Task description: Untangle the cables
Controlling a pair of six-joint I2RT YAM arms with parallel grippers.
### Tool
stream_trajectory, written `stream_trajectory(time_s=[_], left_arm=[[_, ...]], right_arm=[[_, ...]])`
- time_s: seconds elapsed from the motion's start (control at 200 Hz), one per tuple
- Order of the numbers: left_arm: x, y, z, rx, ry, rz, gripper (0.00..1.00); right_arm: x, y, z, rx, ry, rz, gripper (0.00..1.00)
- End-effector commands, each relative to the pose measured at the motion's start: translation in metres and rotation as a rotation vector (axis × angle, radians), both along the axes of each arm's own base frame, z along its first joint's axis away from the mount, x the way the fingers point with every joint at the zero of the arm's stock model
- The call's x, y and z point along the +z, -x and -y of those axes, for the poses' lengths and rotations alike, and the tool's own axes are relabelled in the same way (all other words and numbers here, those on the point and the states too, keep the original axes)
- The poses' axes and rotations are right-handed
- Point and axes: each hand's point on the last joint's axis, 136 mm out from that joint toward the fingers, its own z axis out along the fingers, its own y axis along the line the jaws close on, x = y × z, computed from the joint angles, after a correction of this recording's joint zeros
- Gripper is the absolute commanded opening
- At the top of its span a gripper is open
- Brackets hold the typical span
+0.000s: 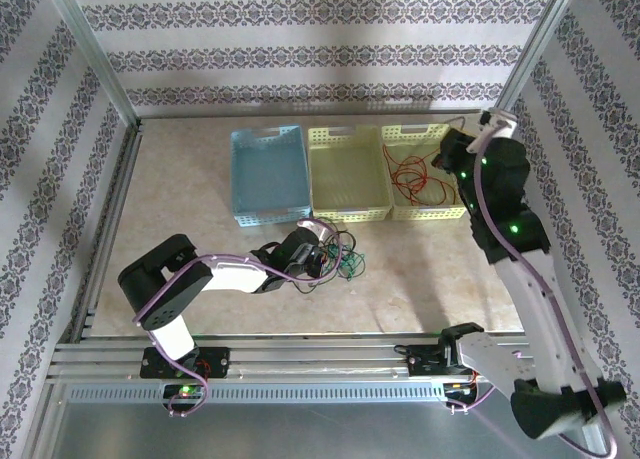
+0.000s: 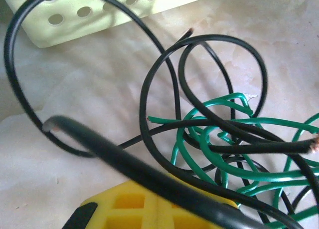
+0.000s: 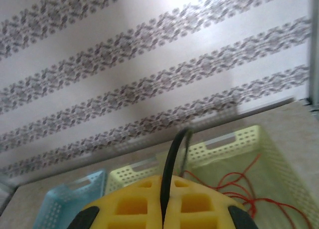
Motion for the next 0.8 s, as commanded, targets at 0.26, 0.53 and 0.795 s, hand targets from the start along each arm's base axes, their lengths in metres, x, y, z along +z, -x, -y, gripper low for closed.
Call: stream_trajectory(time_s=[0.26, 0.53, 0.795], left_arm=[[0.013, 0.012, -0.021, 0.074, 0.049, 0.019, 0.00], [0.013, 0.016, -0.032, 0.103, 0.034, 0.021, 0.00], [0.014, 0.016, -0.031, 0.105, 0.031, 0.028, 0.00]], right_arm=[[-0.027, -0.080, -0.103, 0.403, -0.175, -0.067, 0.00], [-0.038, -0.088, -0.149, 0.486, -0.100, -0.087, 0.00], [-0.078, -0.104, -0.158, 0.480, -0.104, -0.180, 0.00]])
